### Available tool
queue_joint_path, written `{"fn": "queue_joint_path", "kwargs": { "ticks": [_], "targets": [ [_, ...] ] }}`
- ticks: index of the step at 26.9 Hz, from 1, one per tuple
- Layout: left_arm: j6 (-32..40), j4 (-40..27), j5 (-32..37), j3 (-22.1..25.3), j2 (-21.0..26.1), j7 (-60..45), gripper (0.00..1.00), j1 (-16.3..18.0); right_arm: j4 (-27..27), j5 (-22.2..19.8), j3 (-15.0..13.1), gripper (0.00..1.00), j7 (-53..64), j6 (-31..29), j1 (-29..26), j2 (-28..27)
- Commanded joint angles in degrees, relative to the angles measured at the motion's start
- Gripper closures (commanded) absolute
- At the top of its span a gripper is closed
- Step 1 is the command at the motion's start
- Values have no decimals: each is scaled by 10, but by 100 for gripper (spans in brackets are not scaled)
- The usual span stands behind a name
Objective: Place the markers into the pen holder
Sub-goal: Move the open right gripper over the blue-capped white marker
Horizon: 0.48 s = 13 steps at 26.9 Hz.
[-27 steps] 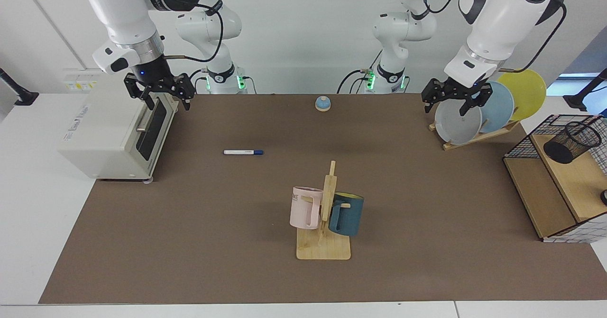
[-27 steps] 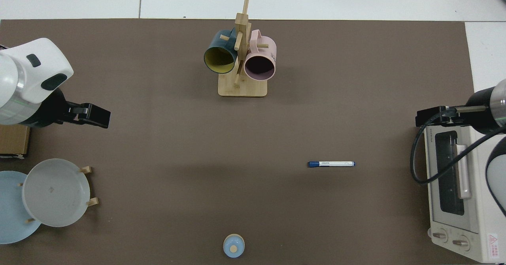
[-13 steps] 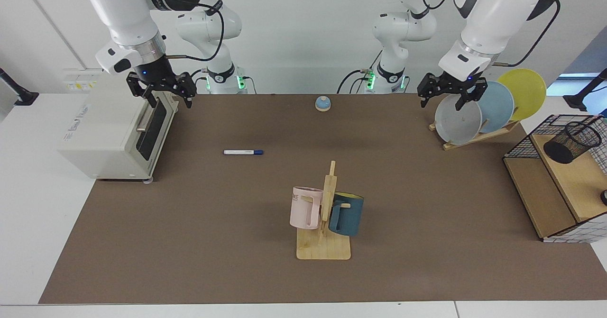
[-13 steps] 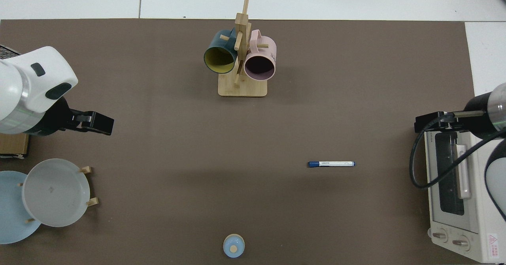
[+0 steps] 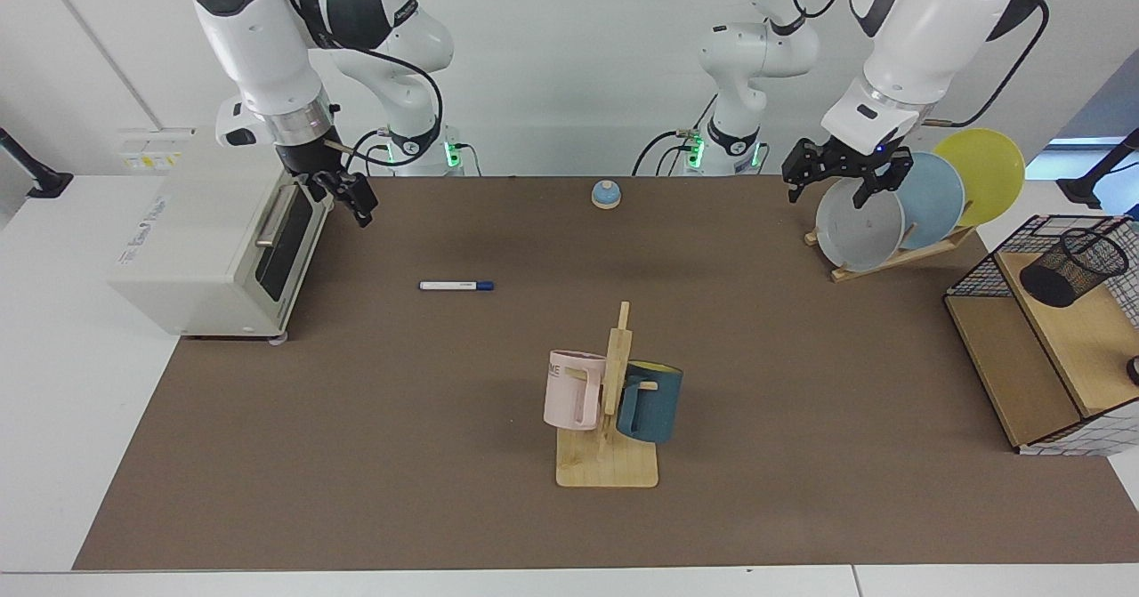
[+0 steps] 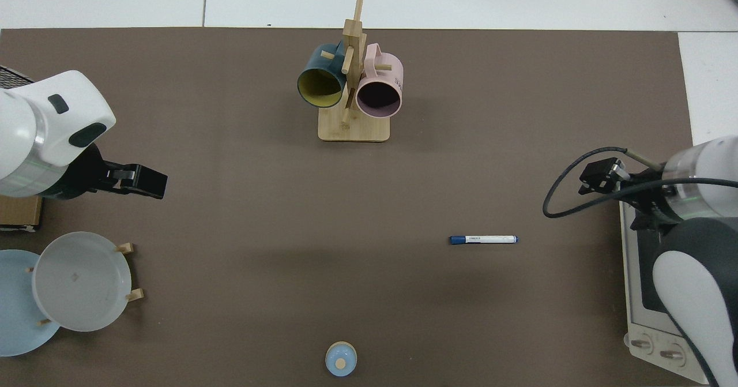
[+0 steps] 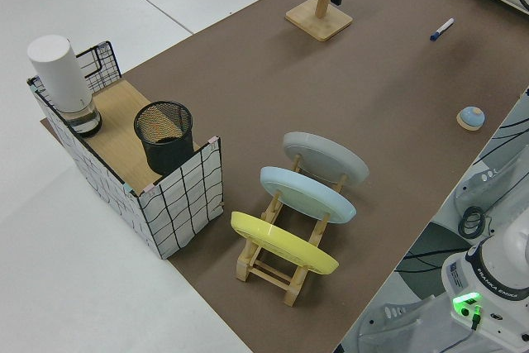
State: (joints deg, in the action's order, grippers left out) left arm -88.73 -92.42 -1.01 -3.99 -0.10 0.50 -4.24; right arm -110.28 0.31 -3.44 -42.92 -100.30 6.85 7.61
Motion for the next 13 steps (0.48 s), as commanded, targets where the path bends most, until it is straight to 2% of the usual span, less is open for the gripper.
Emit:
{"fn": "queue_joint_path", "kwargs": {
  "ticks": [1,6,11,13],
  "targets": [
    [-16,-25,0,7,-18,-5,0,-4,-46,84,-1,0,-192,-52,-4,-8],
    [-19,-27,0,11,-17,-2,0,3,-91,159,0,0,-281,-117,-1,-39],
    [-21,-27,0,11,-16,-2,0,3,-127,232,0,0,-299,-171,0,-58],
    [-26,-27,0,11,-16,-2,0,2,-142,245,0,0,-300,-181,3,-58]
  ]
}}
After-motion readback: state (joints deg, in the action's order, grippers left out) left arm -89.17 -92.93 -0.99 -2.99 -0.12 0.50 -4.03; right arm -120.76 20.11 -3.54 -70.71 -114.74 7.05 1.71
